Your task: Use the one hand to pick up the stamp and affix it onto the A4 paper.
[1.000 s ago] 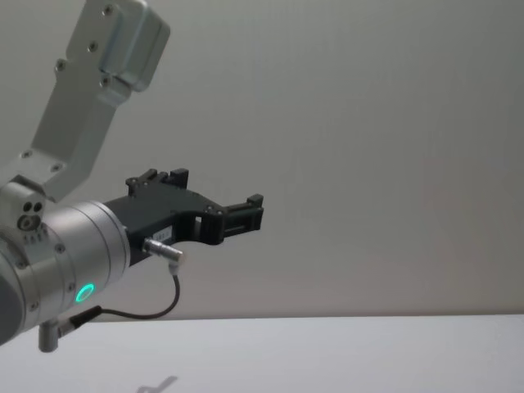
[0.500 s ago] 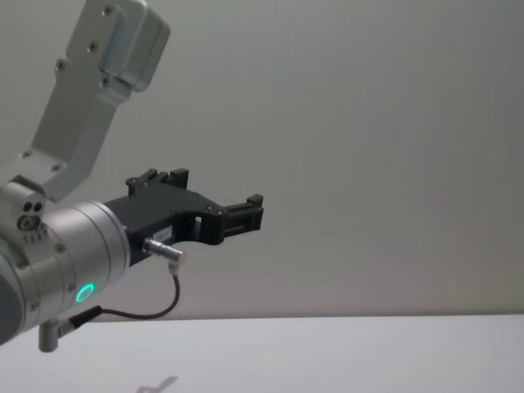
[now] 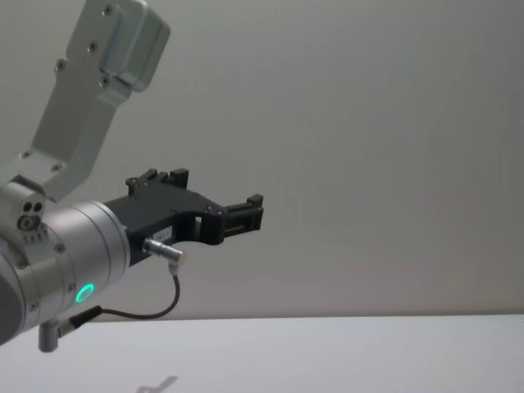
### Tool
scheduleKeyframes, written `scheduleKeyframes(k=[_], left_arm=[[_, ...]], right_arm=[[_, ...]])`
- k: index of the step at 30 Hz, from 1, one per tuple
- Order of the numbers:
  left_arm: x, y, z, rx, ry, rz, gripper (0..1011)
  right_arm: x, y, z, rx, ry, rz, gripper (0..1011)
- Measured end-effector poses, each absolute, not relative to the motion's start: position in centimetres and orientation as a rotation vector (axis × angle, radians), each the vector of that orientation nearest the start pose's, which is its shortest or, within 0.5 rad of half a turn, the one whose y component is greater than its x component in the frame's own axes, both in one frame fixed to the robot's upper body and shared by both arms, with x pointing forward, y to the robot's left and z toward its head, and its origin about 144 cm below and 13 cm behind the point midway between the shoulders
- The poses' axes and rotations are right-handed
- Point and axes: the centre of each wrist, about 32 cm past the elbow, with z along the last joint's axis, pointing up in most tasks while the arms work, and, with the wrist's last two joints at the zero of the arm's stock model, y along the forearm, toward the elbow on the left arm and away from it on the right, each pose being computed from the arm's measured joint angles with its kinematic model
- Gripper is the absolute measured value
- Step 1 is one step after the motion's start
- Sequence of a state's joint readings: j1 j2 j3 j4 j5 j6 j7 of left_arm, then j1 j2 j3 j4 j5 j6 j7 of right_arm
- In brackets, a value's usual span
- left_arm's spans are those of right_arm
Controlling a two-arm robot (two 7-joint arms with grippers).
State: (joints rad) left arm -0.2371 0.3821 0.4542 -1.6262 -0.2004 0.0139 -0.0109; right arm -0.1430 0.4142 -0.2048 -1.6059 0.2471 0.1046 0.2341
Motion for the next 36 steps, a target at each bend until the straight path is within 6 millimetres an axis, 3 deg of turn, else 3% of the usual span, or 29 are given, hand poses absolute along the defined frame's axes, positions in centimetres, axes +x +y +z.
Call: scheduleKeyframes(k=[36], left_arm=[[49.20,19.84,120.44,0.061,-0.268,1.124,1001]], right_arm=[[41.12,-27.76,110.53,-0.362,0.132,-1.110,221]])
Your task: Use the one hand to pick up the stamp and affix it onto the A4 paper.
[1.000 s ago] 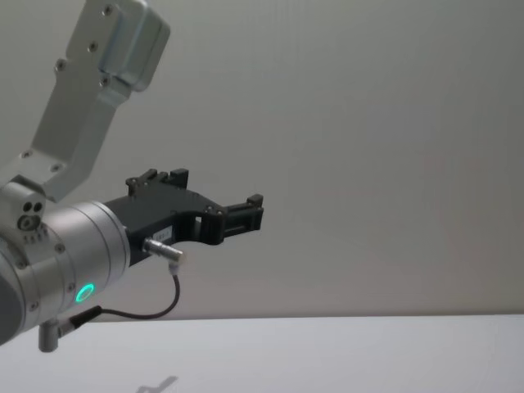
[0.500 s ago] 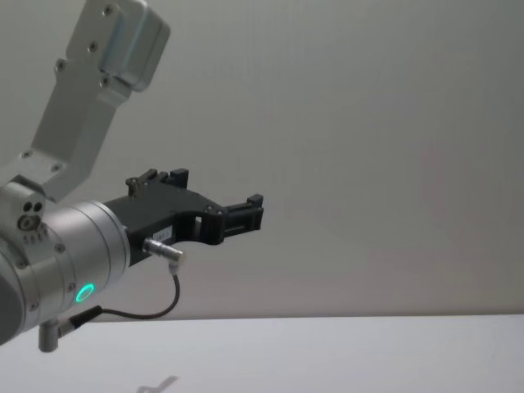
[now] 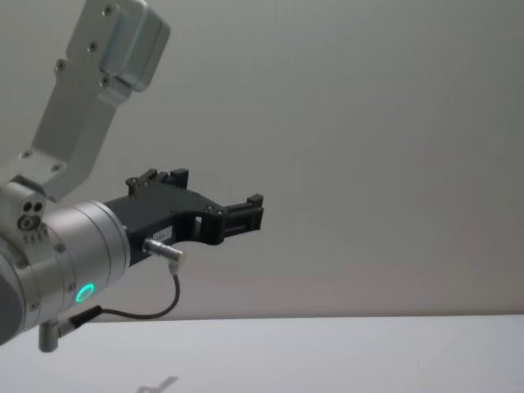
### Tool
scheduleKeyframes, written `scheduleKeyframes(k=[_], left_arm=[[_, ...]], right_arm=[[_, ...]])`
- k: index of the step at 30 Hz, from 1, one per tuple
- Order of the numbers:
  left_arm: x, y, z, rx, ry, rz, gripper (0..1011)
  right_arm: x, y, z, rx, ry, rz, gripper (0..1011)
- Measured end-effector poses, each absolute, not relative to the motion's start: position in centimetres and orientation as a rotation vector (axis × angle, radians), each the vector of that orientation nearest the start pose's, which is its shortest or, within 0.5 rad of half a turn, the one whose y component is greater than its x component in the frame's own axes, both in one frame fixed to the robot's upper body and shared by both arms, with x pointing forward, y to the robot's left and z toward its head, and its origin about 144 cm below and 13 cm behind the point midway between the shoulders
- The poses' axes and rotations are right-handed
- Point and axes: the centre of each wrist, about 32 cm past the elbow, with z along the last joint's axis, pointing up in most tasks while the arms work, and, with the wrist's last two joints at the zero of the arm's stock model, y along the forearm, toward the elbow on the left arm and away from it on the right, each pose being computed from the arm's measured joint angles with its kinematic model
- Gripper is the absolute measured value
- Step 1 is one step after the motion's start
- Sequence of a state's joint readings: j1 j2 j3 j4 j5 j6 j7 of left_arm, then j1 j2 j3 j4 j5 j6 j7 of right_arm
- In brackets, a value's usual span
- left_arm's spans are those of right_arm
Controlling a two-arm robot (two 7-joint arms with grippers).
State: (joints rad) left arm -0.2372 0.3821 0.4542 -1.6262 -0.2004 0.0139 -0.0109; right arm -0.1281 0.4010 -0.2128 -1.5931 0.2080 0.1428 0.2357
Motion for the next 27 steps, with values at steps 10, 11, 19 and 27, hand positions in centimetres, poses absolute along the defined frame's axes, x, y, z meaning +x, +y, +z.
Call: scheduleKeyframes(k=[10,11,19,27], left_arm=[[49.2,19.8,120.4,0.061,-0.268,1.124,1001],[49.2,19.8,120.4,0.061,-0.268,1.124,1001],[49.2,19.8,120.4,0.061,-0.268,1.124,1001],[49.2,19.8,120.4,0.061,-0.268,1.124,1001]], right_arm=[[41.4,-27.6,110.8,-0.347,0.134,-1.120,221],[41.4,-27.6,110.8,-0.344,0.135,-1.121,221],[41.9,-27.2,111.8,-0.285,0.130,-1.130,221],[42.6,-26.7,113.3,-0.215,0.120,-1.130,221]])
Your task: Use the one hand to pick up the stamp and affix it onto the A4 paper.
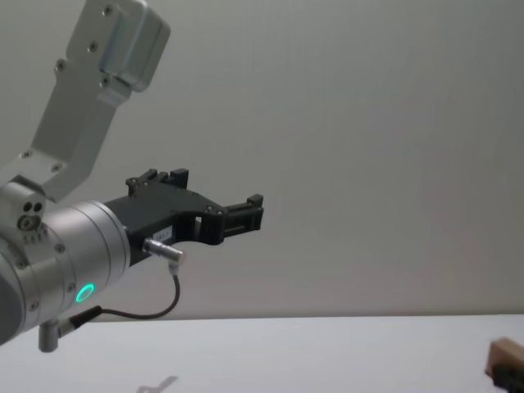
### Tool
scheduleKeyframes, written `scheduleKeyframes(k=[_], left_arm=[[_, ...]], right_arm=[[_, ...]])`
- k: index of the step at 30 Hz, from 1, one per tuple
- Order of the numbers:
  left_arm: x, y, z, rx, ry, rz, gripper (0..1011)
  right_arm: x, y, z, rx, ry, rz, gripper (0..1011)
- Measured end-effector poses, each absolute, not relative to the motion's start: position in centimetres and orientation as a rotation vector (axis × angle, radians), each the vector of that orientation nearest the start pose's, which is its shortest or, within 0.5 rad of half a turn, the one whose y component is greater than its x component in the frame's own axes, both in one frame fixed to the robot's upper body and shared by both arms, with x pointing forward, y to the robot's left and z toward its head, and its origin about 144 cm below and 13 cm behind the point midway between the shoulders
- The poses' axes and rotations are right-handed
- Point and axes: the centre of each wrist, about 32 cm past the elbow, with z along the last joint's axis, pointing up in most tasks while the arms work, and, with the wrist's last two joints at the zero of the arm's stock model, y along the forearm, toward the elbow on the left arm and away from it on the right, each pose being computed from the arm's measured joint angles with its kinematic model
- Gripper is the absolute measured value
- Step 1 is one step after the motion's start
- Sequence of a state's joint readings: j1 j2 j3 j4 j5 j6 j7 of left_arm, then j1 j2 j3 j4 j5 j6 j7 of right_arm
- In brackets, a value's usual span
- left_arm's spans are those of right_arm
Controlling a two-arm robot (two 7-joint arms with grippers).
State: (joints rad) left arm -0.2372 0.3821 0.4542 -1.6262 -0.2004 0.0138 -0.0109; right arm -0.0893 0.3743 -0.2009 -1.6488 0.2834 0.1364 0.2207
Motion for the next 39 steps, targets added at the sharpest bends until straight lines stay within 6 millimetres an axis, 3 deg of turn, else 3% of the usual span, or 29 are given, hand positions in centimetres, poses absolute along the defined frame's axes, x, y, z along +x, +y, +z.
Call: scheduleKeyframes(k=[15,39], left_arm=[[49.2,19.8,120.4,0.061,-0.268,1.124,1001],[49.2,19.8,120.4,0.061,-0.268,1.124,1001]], right_arm=[[44.1,-24.3,114.7,-0.156,0.094,-1.058,221],[45.9,-20.7,112.6,-0.253,0.074,-0.908,221]])
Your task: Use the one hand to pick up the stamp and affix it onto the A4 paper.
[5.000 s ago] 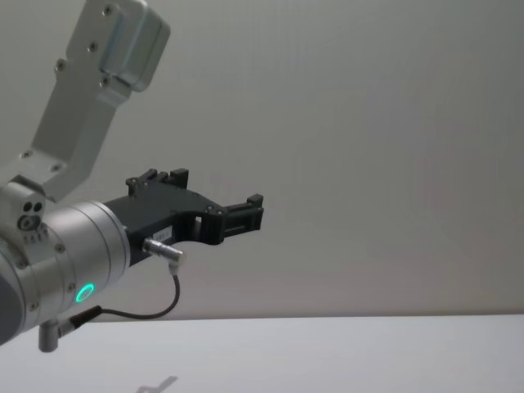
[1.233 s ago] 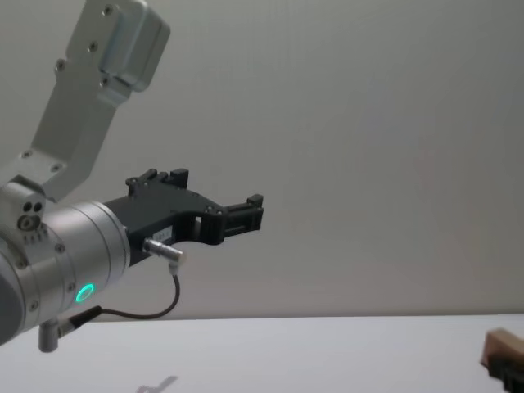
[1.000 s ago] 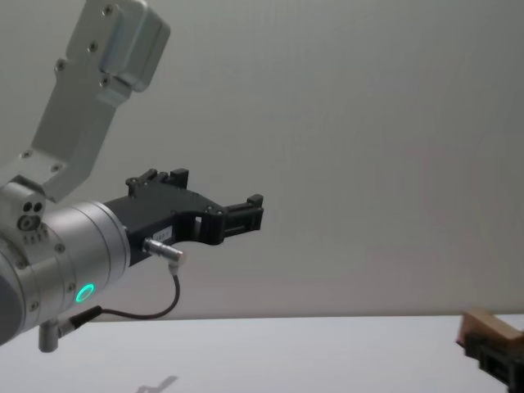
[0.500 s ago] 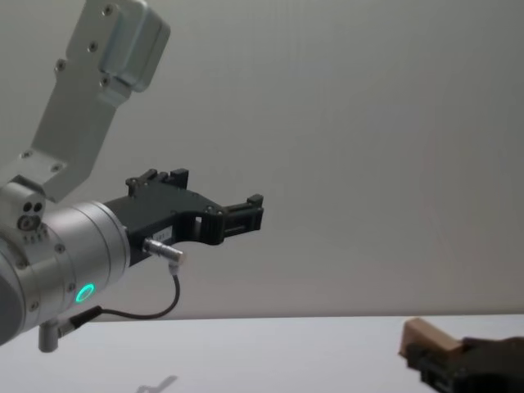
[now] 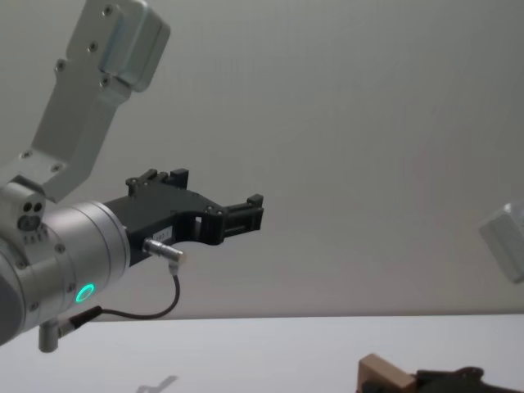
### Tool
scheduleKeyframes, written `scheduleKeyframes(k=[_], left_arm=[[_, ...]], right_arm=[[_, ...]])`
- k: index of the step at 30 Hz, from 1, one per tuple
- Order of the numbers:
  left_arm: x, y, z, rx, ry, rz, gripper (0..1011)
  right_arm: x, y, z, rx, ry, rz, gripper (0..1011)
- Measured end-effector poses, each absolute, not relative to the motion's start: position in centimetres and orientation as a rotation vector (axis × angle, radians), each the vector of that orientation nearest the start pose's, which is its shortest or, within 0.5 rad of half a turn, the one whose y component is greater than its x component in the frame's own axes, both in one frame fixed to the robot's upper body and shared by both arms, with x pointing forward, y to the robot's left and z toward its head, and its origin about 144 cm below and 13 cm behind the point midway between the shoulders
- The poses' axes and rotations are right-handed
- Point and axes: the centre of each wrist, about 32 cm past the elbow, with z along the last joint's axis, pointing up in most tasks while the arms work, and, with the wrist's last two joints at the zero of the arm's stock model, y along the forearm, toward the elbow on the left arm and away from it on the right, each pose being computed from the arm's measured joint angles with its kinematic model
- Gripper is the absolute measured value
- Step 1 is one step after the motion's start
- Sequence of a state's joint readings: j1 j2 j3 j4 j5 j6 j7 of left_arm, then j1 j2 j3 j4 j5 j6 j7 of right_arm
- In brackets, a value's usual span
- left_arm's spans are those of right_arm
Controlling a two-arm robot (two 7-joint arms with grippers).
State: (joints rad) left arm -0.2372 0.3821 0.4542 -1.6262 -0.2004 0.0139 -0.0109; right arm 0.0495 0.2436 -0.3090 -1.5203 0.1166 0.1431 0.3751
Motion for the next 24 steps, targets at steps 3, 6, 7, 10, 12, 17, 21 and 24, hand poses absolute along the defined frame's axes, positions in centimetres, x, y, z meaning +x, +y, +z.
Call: scheduleKeyframes(k=[3,6,7,10,12,17,21,24], left_arm=[[49.2,19.8,120.4,0.061,-0.268,1.124,1001],[49.2,19.8,120.4,0.061,-0.268,1.124,1001],[49.2,19.8,120.4,0.061,-0.268,1.124,1001],[49.2,19.8,120.4,0.061,-0.268,1.124,1001],[49.2,19.8,120.4,0.061,-0.268,1.124,1001],[49.2,19.8,120.4,0.061,-0.268,1.124,1001],[49.2,19.8,120.4,0.061,-0.268,1.124,1001],[49.2,19.8,120.4,0.061,-0.268,1.124,1001]], right_arm=[[45.9,-20.5,112.4,-0.261,0.075,-0.898,221],[45.9,-20.2,112.1,-0.273,0.076,-0.883,221],[45.9,-20.2,112.1,-0.276,0.076,-0.881,221],[45.9,-20.1,111.9,-0.284,0.077,-0.874,221],[45.9,-20.1,111.8,-0.288,0.078,-0.871,221],[45.9,-20.1,111.6,-0.300,0.081,-0.867,221],[45.9,-20.1,111.3,-0.310,0.086,-0.866,221],[45.9,-20.1,111.2,-0.314,0.087,-0.866,221]])
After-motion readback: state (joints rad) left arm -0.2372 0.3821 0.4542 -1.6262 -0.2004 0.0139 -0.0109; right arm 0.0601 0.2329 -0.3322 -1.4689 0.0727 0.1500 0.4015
